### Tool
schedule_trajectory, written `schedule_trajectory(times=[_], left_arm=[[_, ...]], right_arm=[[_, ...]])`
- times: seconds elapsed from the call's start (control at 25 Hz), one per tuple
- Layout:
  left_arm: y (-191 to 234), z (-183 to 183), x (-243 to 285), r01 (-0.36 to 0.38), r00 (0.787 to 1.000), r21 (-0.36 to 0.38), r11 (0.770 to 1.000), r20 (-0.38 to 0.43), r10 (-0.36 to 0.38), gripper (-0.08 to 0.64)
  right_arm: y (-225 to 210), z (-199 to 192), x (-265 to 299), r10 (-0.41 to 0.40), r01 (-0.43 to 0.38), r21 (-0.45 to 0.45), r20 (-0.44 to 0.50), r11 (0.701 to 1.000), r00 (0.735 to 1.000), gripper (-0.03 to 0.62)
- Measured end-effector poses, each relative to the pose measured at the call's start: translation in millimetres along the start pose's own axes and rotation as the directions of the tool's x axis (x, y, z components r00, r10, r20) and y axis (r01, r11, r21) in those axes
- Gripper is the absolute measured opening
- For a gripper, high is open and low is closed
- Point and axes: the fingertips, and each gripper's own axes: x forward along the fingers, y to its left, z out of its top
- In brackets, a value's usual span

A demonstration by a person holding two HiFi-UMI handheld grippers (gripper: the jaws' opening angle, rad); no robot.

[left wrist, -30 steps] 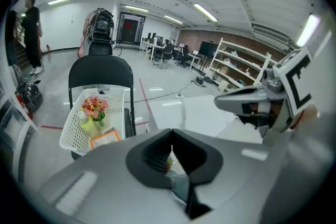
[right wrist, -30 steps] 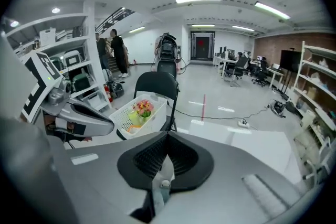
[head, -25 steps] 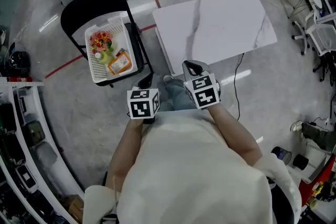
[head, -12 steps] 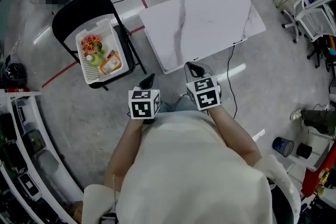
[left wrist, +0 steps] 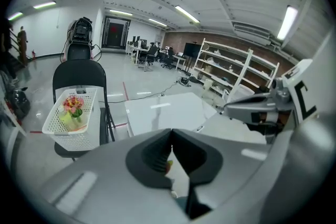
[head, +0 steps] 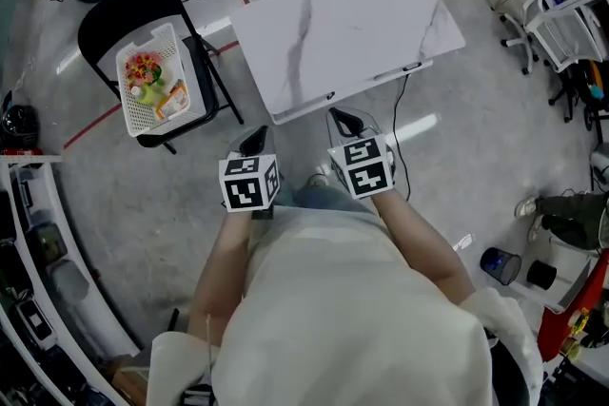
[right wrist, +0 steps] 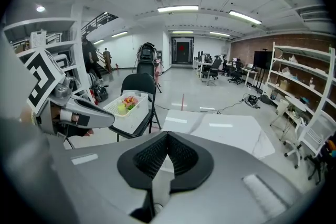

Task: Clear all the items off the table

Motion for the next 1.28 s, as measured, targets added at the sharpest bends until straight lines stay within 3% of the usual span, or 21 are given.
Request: schedule_trajectory(times=[0.56, 1.28], left_arm=[[-101.3, -37.6, 6.0, 0.032, 0.999, 0.079, 0.996, -0.009, -0.031, 0.008], [-124.0, -36.0, 15.0, 0.056, 0.998, 0.118, 0.991, -0.001, -0.056, 0.008]], right_arm=[[-40.1, -66.0, -43.9, 0.010, -0.011, 0.030, 0.004, 1.000, 1.000, -0.002], [-53.9, -75.2, -43.9, 0.001, -0.002, 0.044, 0.020, 0.999, 1.000, -0.002]])
